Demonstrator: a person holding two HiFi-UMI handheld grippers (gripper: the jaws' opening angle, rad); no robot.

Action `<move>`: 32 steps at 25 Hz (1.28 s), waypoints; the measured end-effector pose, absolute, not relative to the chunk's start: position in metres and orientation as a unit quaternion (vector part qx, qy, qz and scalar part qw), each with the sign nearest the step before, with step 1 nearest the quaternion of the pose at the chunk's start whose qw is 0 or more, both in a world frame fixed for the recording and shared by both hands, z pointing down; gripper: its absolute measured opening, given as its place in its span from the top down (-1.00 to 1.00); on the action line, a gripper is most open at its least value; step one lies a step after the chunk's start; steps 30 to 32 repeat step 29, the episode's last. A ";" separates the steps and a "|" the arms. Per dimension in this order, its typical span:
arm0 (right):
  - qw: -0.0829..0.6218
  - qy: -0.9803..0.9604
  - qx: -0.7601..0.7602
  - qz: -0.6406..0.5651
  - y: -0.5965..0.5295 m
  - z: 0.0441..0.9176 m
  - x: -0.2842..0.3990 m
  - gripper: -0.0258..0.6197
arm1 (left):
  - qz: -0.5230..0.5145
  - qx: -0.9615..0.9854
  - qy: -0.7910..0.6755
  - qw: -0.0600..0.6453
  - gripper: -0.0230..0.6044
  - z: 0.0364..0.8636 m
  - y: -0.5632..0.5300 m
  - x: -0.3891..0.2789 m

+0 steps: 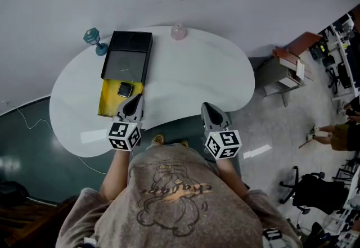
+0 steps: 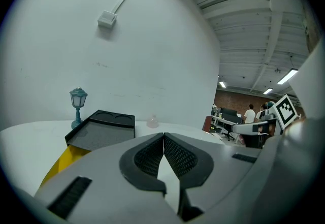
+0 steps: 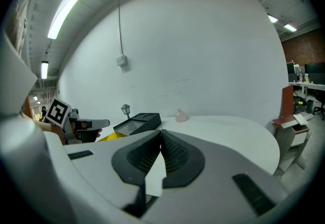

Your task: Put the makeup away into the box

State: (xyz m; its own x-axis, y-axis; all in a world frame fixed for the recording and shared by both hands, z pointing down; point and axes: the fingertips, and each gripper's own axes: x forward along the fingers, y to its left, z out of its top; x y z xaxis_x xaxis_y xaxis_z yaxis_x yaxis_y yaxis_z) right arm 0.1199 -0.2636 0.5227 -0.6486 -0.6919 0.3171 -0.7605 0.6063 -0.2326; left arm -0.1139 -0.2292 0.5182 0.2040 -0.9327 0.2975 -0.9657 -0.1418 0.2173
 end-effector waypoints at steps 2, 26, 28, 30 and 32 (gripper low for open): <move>0.098 -0.891 0.407 0.175 -0.264 0.523 0.120 0.91 | 0.044 0.755 -0.628 0.183 0.85 0.517 -0.230 -0.114; 0.097 -0.890 0.408 0.176 -0.262 0.522 0.123 0.91 | 0.038 0.754 -0.624 0.202 0.85 0.520 -0.230 -0.110; 0.097 -0.891 0.408 0.176 -0.262 0.523 0.122 0.91 | 0.038 0.753 -0.624 0.204 0.85 0.521 -0.229 -0.110; 0.097 -0.891 0.408 0.177 -0.261 0.523 0.122 0.91 | 0.038 0.753 -0.624 0.205 0.85 0.522 -0.228 -0.110; 0.097 -0.891 0.408 0.177 -0.261 0.523 0.122 0.91 | 0.038 0.753 -0.624 0.205 0.85 0.522 -0.228 -0.110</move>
